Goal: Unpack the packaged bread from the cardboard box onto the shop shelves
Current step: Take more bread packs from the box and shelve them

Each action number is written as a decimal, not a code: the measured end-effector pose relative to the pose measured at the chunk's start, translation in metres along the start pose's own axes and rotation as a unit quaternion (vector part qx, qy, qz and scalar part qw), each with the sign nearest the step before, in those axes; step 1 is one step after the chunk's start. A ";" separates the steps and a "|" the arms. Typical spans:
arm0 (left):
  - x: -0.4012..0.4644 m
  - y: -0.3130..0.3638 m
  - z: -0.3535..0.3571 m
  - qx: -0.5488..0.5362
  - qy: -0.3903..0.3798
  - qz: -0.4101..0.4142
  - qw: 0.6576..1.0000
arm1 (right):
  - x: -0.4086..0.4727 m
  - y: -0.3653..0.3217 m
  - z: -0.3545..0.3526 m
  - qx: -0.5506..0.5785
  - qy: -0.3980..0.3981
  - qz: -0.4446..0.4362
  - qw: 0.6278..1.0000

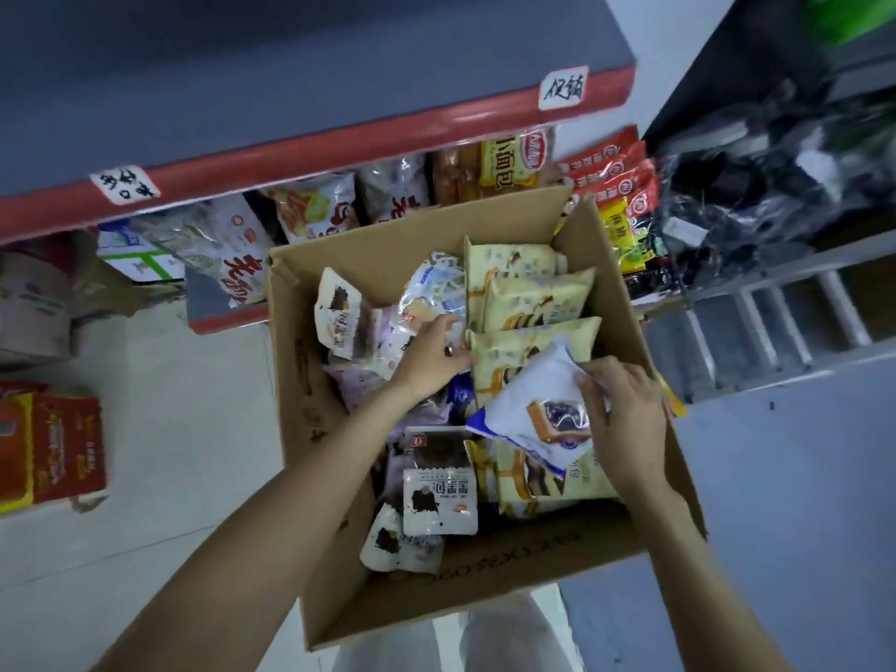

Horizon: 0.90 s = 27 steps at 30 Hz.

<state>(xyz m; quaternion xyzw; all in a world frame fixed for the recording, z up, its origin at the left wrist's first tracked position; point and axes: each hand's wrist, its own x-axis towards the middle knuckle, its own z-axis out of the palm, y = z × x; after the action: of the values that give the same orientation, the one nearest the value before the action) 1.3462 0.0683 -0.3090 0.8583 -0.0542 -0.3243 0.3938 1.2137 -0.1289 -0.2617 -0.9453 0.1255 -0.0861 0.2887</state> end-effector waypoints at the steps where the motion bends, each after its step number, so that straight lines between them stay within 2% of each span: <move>1: 0.006 0.006 0.012 -0.027 -0.024 -0.040 0.999 | -0.006 0.008 0.000 -0.003 -0.014 0.015 1.000; 4: 0.017 0.010 0.039 -0.080 -0.053 -0.126 0.987 | -0.021 0.025 0.006 -0.011 -0.041 0.045 0.998; 6: 0.020 0.006 0.051 -0.090 -0.050 -0.142 0.984 | -0.026 0.032 0.008 -0.021 -0.042 0.054 0.997; 11: 0.007 0.003 0.049 -0.068 -0.018 -0.056 0.996 | -0.026 0.042 0.005 -0.021 -0.081 0.061 0.995; 14: -0.013 0.000 0.030 -0.048 0.044 -0.018 0.998 | -0.025 0.033 -0.002 -0.028 -0.116 0.051 0.992; 16: -0.035 -0.001 0.010 -0.077 0.089 -0.016 0.993 | -0.020 0.019 -0.008 -0.033 -0.111 0.027 0.993; 19: -0.082 0.004 -0.028 -0.172 0.174 -0.033 0.969 | -0.008 -0.009 -0.021 -0.038 -0.092 -0.017 0.995; 23: -0.145 0.012 -0.083 -0.255 0.318 -0.027 0.913 | 0.020 -0.060 -0.040 -0.050 -0.073 -0.084 0.993; 27: -0.200 0.024 -0.134 -0.360 0.374 -0.016 0.854 | 0.053 -0.129 -0.065 -0.054 -0.057 -0.197 0.977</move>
<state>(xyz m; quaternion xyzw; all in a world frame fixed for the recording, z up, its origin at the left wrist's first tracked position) 1.2738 0.2081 -0.1248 0.7140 0.2315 0.0185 0.6605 1.2731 -0.0751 -0.1307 -0.9690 -0.0752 -0.0804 0.2213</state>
